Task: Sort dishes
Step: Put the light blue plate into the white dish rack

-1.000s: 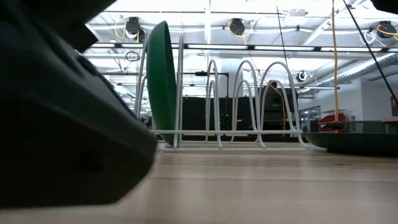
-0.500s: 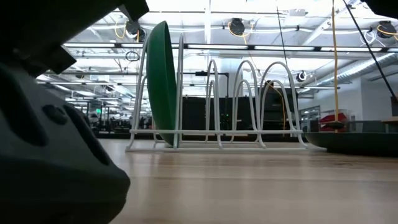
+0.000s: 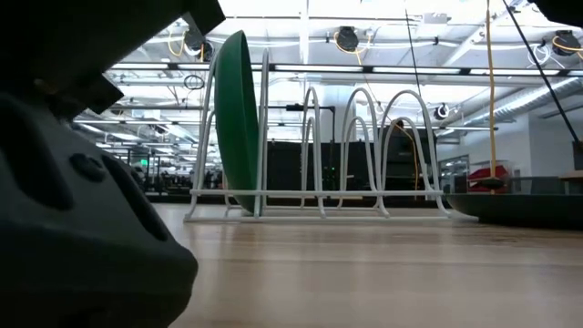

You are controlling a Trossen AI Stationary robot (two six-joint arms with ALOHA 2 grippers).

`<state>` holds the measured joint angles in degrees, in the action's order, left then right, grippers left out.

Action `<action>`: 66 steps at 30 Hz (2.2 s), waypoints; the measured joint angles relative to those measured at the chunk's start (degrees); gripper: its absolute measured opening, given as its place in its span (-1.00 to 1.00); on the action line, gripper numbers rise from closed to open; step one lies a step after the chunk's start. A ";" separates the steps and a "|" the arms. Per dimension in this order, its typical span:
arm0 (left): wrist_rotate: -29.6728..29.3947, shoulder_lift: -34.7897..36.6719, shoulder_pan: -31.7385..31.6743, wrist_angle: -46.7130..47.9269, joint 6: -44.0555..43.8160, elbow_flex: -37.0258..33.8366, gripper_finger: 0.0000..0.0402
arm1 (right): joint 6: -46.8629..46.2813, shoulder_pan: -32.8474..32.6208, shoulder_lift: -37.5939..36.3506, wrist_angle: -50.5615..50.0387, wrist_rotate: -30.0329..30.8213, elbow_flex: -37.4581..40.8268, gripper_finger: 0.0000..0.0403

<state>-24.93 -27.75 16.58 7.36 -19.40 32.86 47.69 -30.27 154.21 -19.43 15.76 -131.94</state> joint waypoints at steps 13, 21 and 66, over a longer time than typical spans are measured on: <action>2.09 0.00 0.00 -6.97 0.43 0.00 -0.33 | -3.07 -1.00 -6.37 -3.21 5.43 0.24 -0.99; 8.04 0.02 0.00 -24.62 3.43 0.00 -0.33 | -11.45 -1.02 -14.90 -6.82 6.40 0.24 -1.00; 27.79 0.00 0.00 -44.04 6.80 0.04 -0.33 | -49.19 0.53 -53.73 -25.17 41.01 0.12 -1.00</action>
<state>2.86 -27.75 16.58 -36.68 -12.60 32.91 -1.50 -29.74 100.49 -44.60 56.77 -131.82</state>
